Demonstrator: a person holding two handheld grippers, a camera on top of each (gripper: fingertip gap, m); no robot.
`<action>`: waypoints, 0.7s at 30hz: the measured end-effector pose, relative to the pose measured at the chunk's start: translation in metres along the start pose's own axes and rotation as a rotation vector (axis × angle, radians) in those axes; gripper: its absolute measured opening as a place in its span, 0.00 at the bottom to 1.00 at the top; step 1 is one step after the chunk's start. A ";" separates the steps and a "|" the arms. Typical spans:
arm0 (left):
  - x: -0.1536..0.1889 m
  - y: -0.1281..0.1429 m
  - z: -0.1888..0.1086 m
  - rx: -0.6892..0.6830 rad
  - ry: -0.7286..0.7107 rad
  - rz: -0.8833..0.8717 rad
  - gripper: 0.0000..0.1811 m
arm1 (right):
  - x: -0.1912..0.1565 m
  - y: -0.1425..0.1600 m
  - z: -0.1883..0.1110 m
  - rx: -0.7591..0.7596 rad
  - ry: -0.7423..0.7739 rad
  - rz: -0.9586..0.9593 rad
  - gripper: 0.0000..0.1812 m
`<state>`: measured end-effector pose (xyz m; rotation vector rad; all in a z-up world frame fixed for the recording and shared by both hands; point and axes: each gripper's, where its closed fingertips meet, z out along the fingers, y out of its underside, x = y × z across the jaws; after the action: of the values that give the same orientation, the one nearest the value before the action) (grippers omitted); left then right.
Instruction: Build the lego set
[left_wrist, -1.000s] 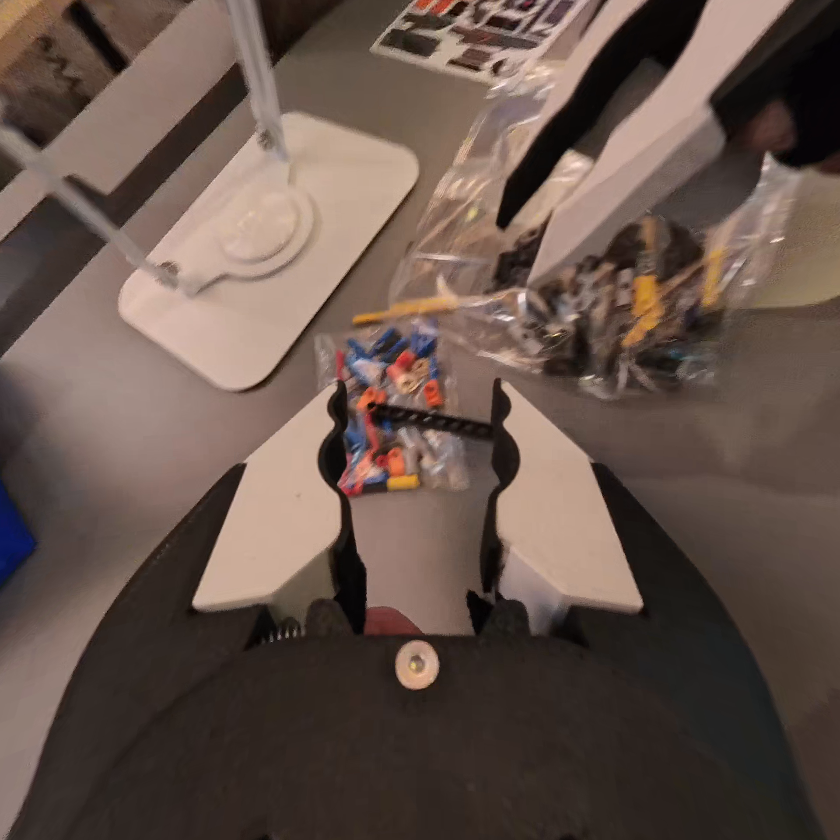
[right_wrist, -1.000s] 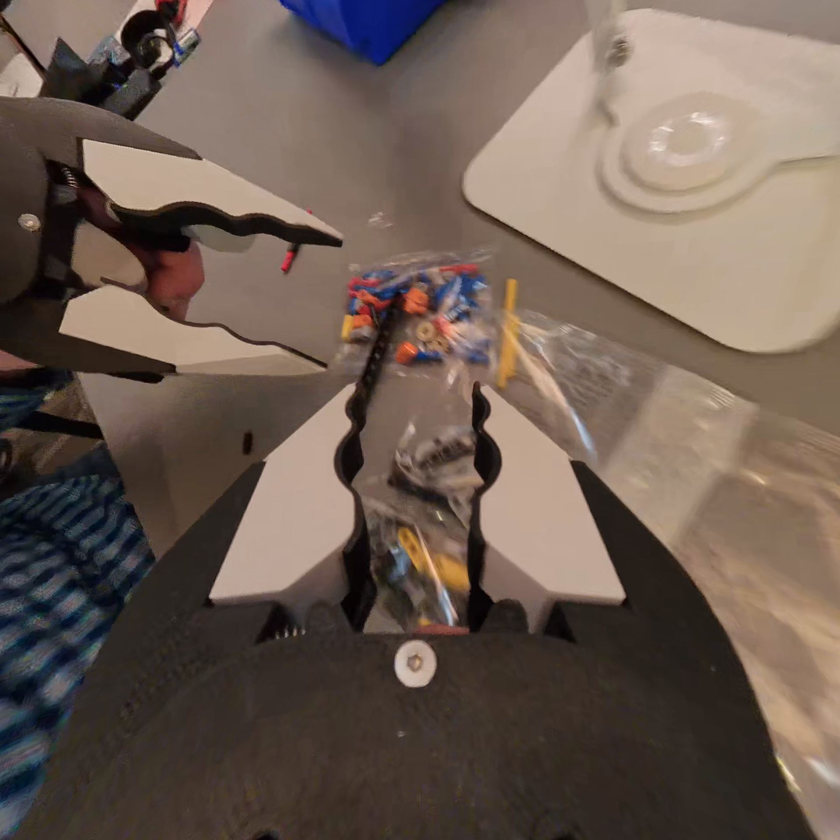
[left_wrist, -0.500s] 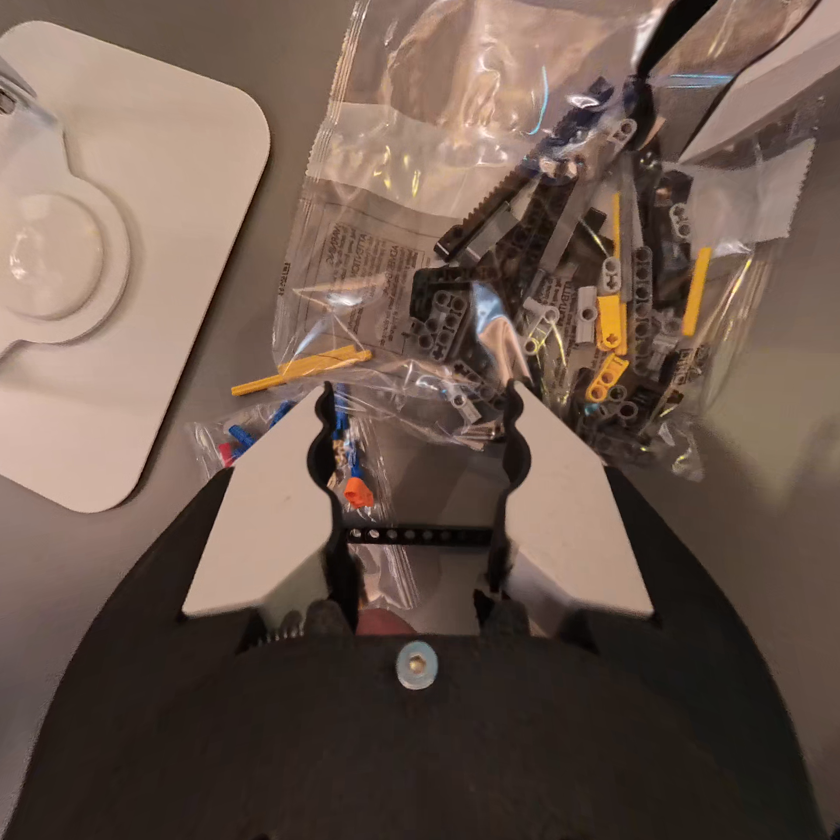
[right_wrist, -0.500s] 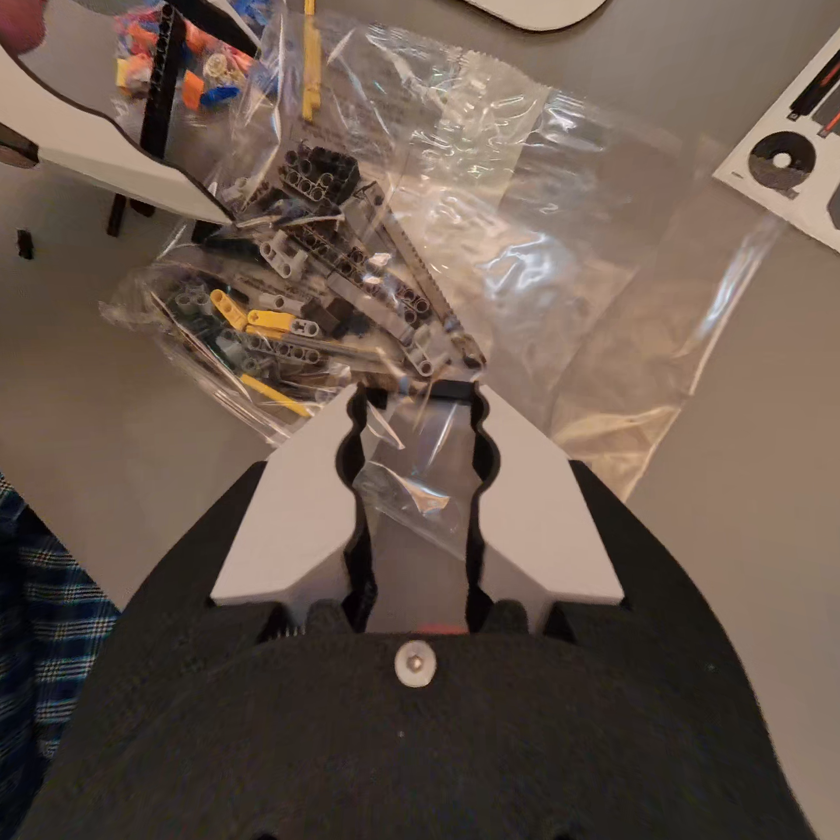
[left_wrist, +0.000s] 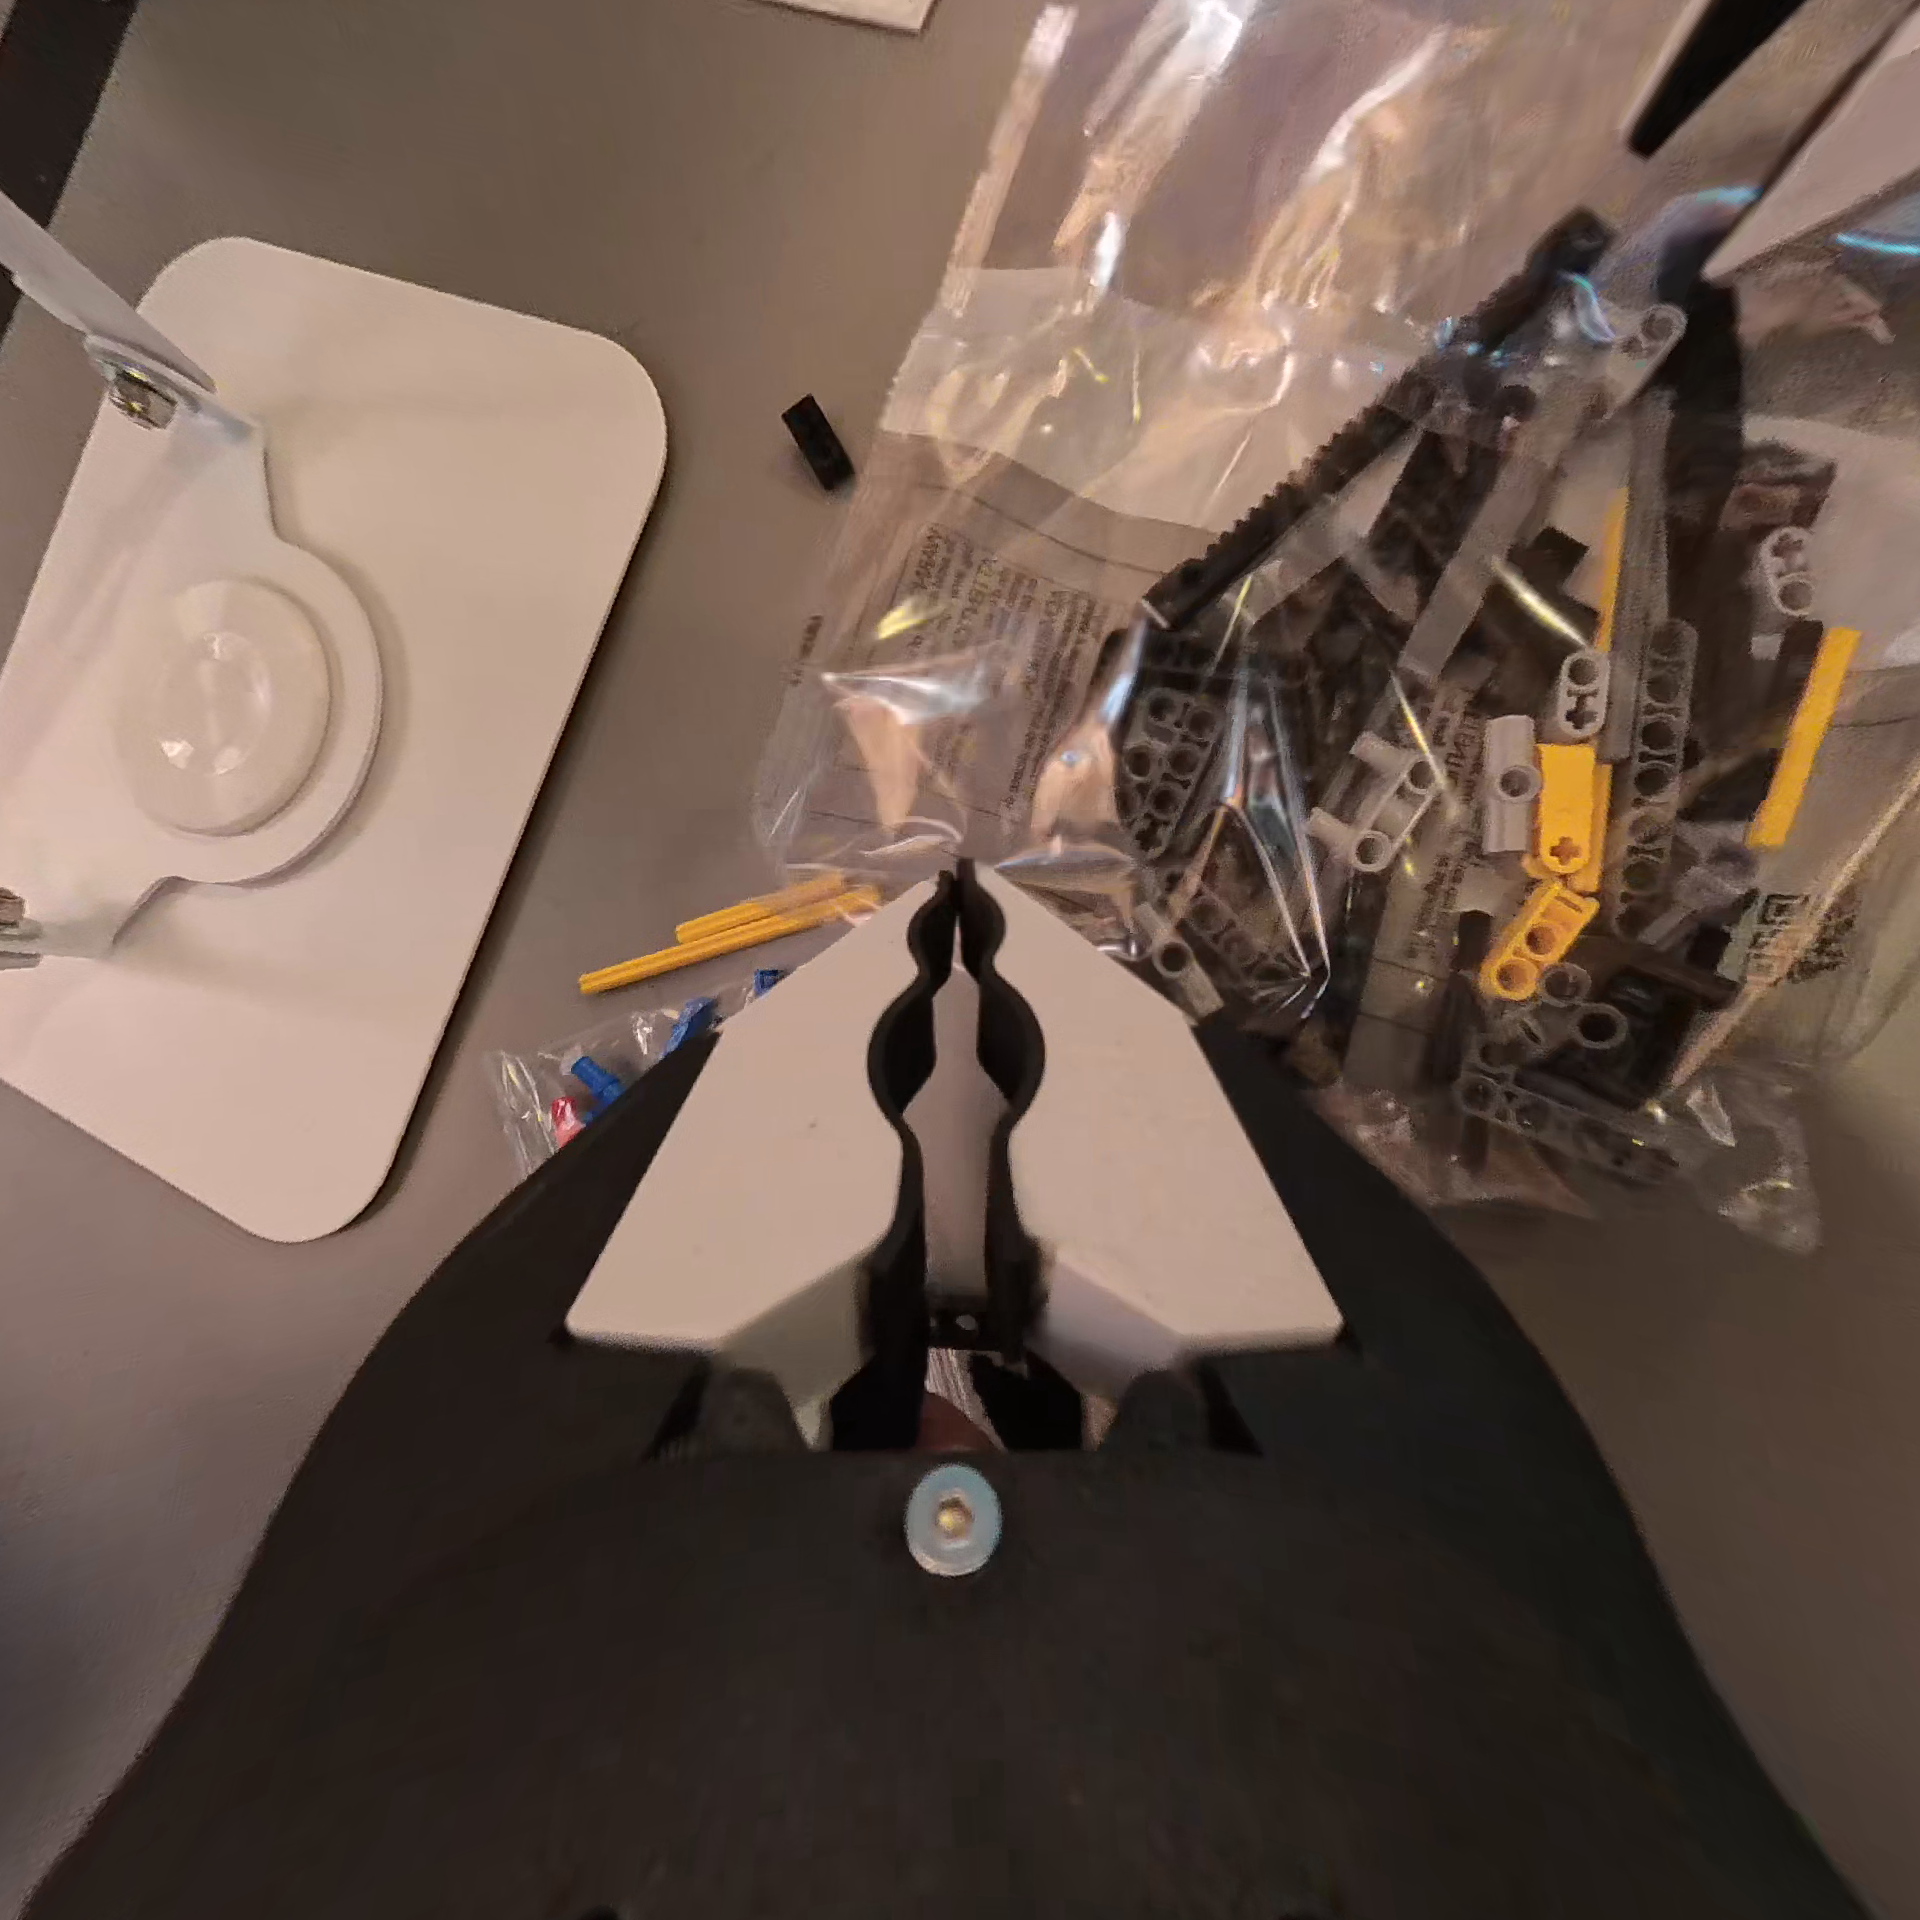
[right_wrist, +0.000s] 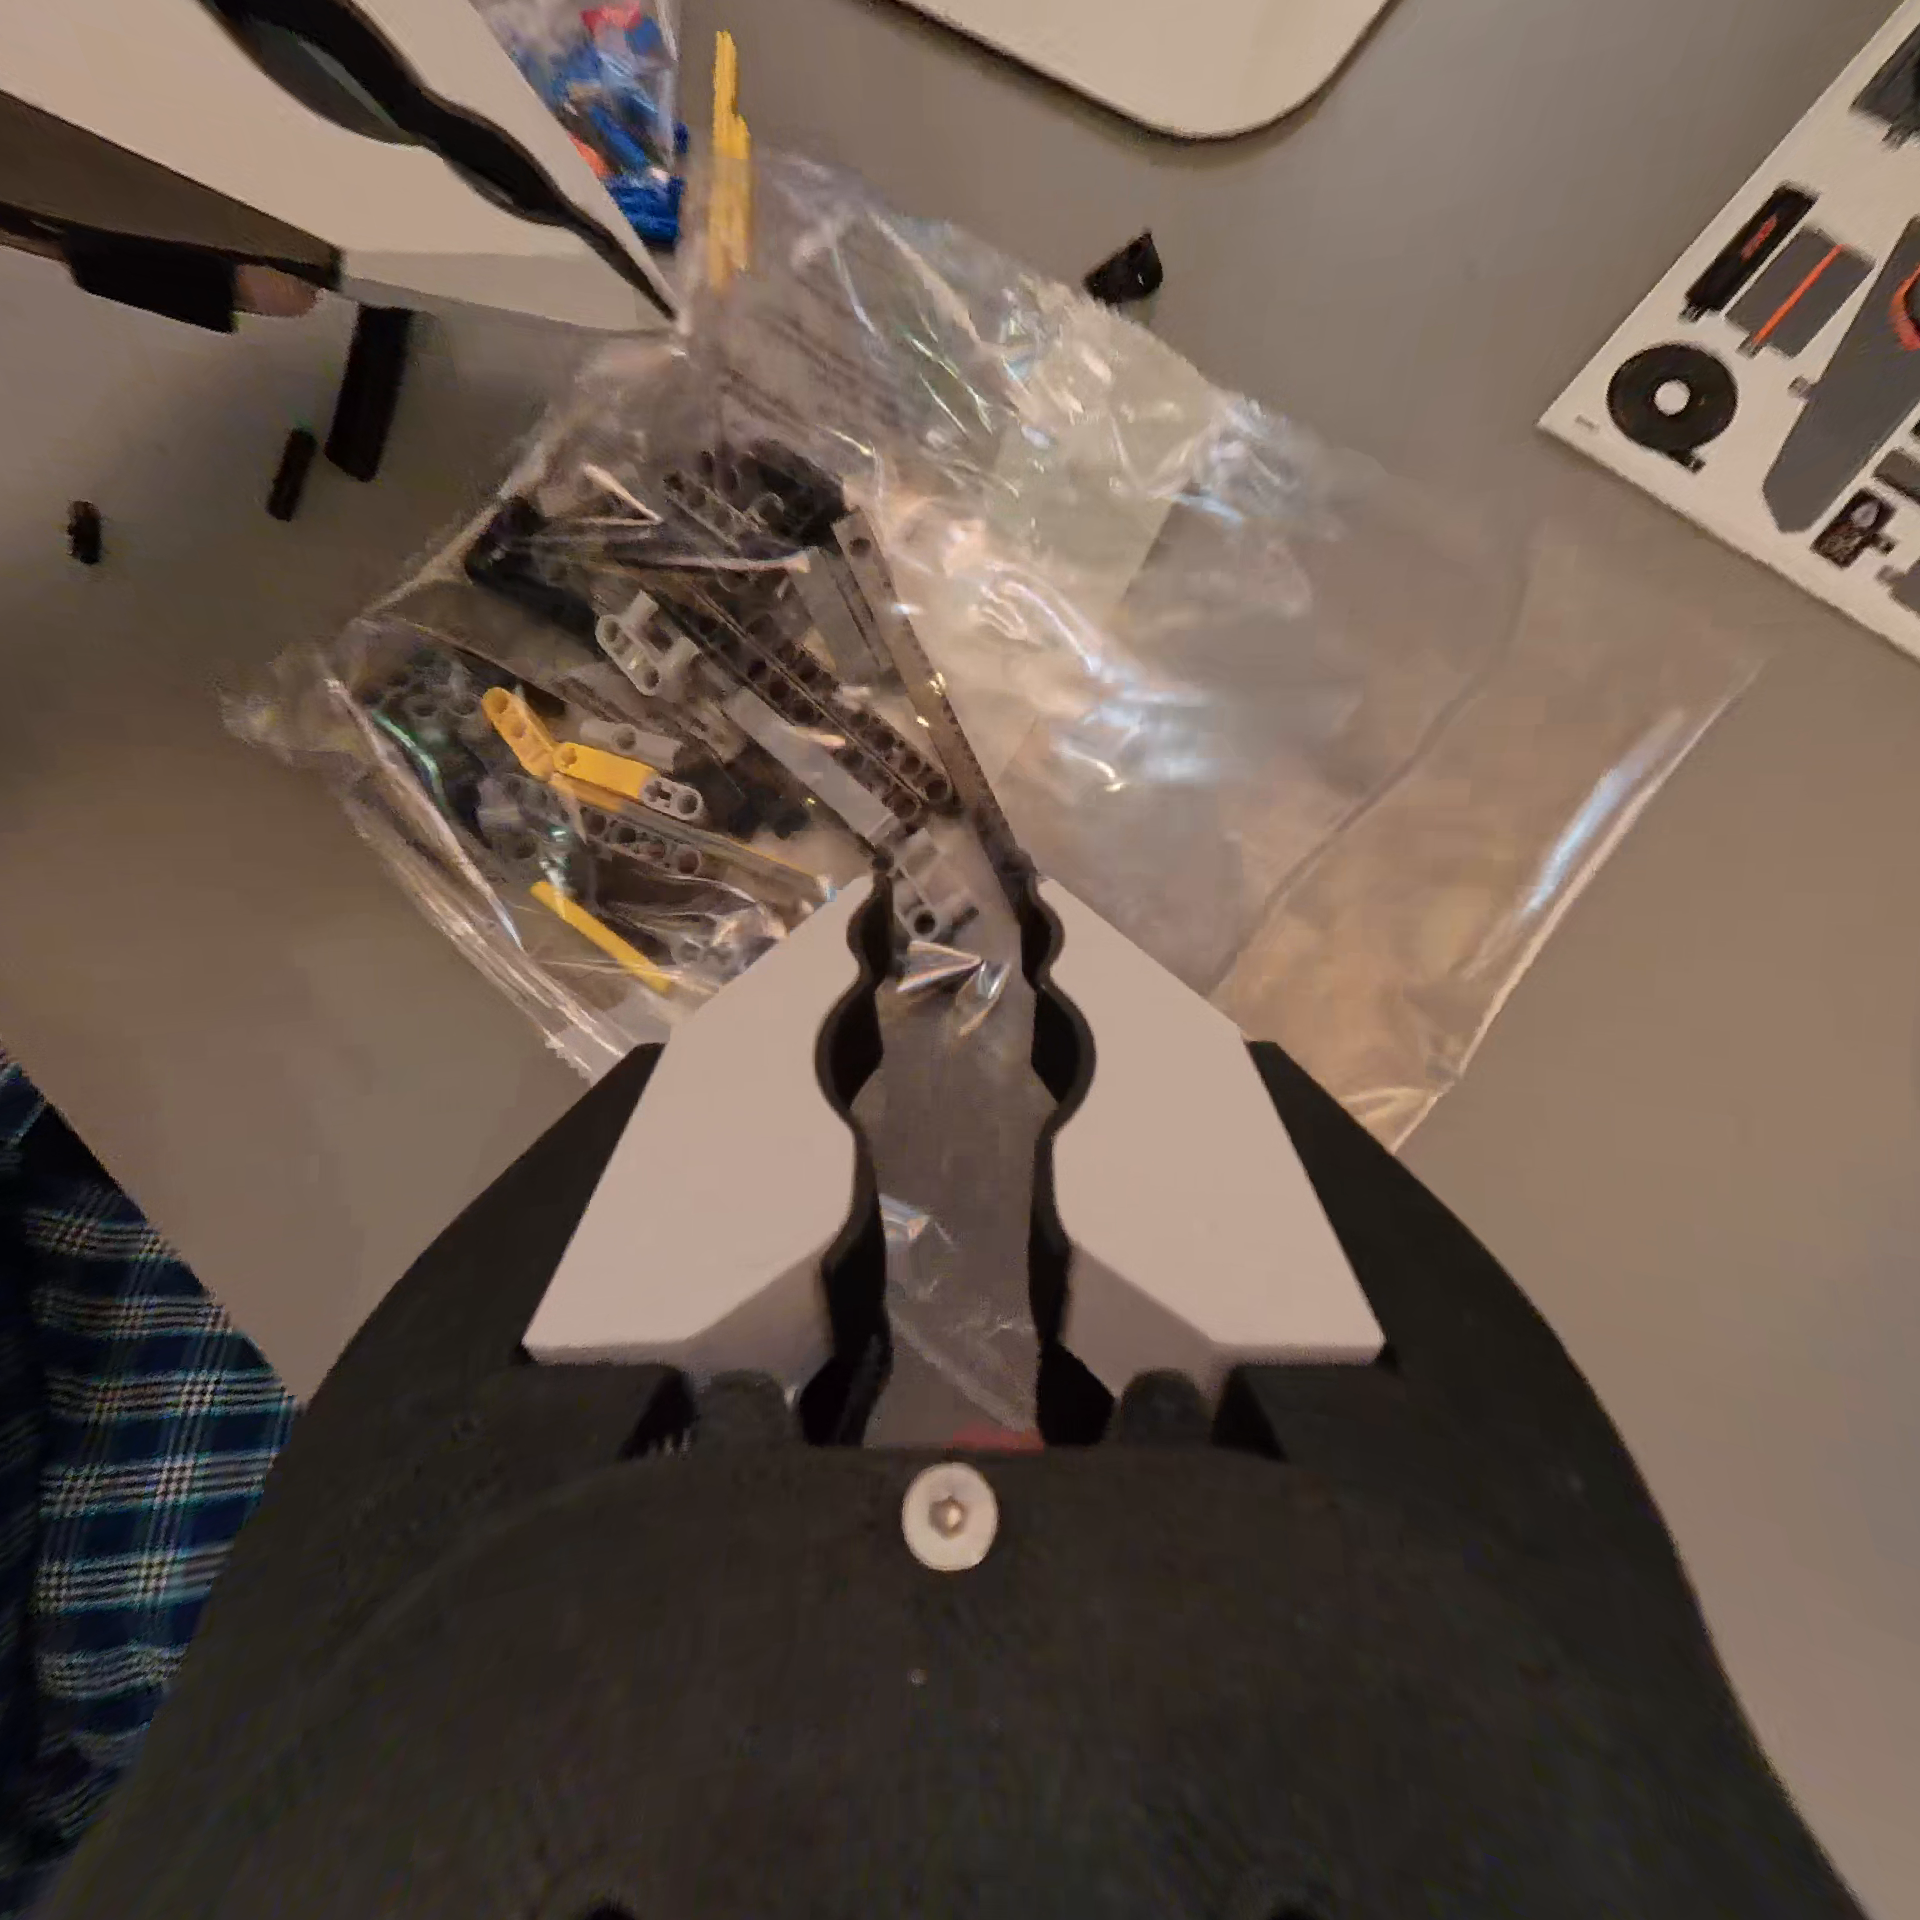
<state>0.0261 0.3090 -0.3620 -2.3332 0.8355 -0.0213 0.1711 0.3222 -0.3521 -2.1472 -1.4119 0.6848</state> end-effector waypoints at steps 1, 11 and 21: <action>-0.001 -0.001 -0.001 0.011 -0.006 -0.006 0.00 | -0.005 -0.002 -0.004 0.005 -0.008 -0.022 0.13; -0.001 -0.014 -0.030 0.072 -0.044 -0.015 0.19 | 0.032 0.020 -0.043 0.036 0.110 0.035 0.19; 0.072 0.002 -0.015 -0.066 0.133 0.003 0.29 | 0.083 0.045 -0.030 -0.058 0.102 -0.031 0.14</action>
<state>0.0789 0.2581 -0.3656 -2.4129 0.9173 -0.1509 0.2496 0.3794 -0.3699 -2.1679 -1.4236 0.5211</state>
